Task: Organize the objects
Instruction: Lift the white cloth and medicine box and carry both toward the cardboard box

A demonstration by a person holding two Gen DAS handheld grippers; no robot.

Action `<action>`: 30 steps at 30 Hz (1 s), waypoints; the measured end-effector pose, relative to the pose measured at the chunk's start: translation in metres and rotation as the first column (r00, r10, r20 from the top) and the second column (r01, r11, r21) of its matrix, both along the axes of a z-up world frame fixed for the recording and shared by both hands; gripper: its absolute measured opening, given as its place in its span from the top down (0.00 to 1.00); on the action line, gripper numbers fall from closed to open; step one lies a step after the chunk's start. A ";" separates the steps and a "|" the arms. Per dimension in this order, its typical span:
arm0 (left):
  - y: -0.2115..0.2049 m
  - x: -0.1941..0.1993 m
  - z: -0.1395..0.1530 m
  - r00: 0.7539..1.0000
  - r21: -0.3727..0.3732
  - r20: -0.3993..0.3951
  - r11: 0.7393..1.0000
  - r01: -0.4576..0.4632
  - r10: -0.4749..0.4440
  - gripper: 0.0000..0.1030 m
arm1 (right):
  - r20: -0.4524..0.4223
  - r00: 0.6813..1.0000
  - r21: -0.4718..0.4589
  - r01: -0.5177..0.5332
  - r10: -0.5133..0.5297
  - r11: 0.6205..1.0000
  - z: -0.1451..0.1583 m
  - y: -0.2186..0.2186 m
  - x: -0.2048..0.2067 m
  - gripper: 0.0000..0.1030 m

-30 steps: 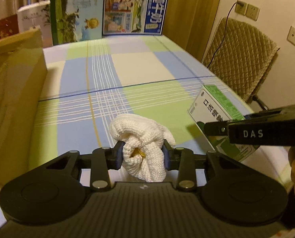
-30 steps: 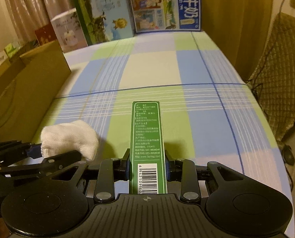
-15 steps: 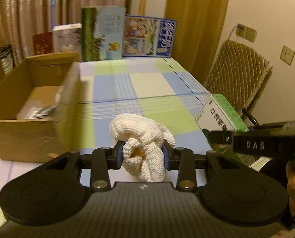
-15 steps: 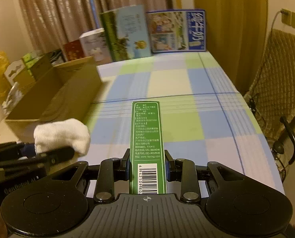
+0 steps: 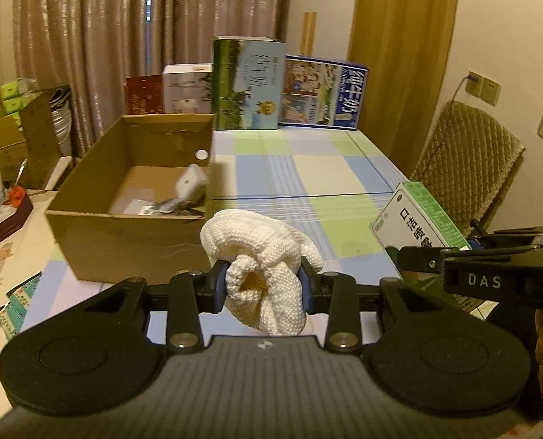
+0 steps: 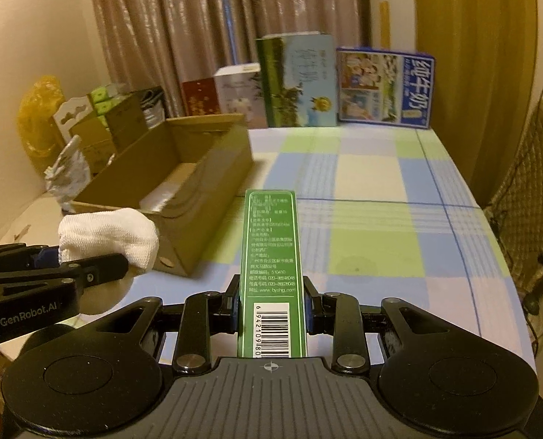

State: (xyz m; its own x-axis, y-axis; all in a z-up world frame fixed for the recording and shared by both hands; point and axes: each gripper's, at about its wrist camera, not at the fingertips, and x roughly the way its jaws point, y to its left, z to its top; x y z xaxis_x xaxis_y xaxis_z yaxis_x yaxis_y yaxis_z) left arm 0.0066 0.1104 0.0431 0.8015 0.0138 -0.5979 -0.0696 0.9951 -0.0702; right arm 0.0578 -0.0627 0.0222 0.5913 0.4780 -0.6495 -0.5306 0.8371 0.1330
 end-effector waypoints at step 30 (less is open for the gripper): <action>0.041 -0.019 0.002 0.995 -0.005 0.002 0.995 -0.102 0.102 0.69 | 0.025 0.994 -0.003 -0.109 0.109 0.994 0.002 0.044 -0.011 0.73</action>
